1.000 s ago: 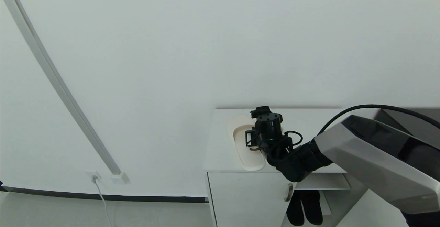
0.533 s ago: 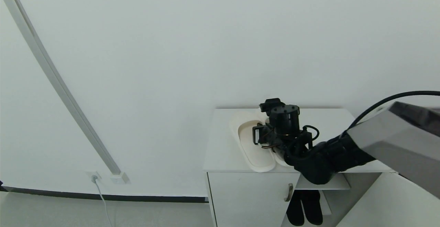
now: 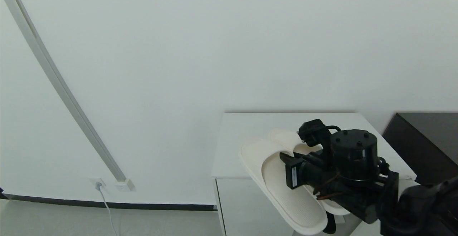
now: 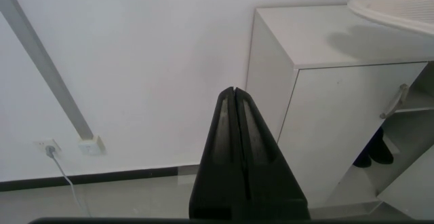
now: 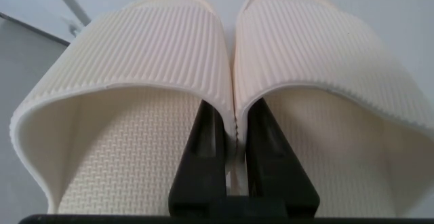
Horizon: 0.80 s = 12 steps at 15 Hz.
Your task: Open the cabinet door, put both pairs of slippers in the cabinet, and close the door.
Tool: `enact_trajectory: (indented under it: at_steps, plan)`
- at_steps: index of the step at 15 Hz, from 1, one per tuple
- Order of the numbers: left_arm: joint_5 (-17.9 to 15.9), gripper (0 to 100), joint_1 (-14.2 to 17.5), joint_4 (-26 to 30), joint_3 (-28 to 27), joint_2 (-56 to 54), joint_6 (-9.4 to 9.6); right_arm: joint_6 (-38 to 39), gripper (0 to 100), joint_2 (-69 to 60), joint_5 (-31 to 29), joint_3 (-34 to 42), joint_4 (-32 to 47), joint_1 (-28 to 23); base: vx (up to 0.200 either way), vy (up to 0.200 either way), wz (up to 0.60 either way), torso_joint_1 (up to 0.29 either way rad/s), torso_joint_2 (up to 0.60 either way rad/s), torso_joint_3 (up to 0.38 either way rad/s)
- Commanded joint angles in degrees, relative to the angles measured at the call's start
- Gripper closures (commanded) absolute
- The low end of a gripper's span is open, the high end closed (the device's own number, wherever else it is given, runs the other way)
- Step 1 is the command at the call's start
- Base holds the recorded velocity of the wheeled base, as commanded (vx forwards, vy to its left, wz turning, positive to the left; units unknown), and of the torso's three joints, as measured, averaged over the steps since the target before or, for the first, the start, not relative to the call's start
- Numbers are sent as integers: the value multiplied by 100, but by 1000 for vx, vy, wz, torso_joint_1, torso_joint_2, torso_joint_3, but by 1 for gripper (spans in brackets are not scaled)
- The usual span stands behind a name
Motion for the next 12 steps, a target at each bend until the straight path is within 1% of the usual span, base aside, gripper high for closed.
enact_trajectory:
  at_steps: [1,7,12]
  plan:
    - [-2,100,-4,-1,1,7,-2,-3,100,-567,87,354,-18,183,0,0,0,0,0,0]
    - [-2,100,-4,-1,1,7,-11,6,100,-506,78,390,-27,218,0,0,0,0,0,0]
    - [-2,100,-4,-1,1,7,-11,147,100,-497,78,398,-18,227,-200,0,0,5,5,4]
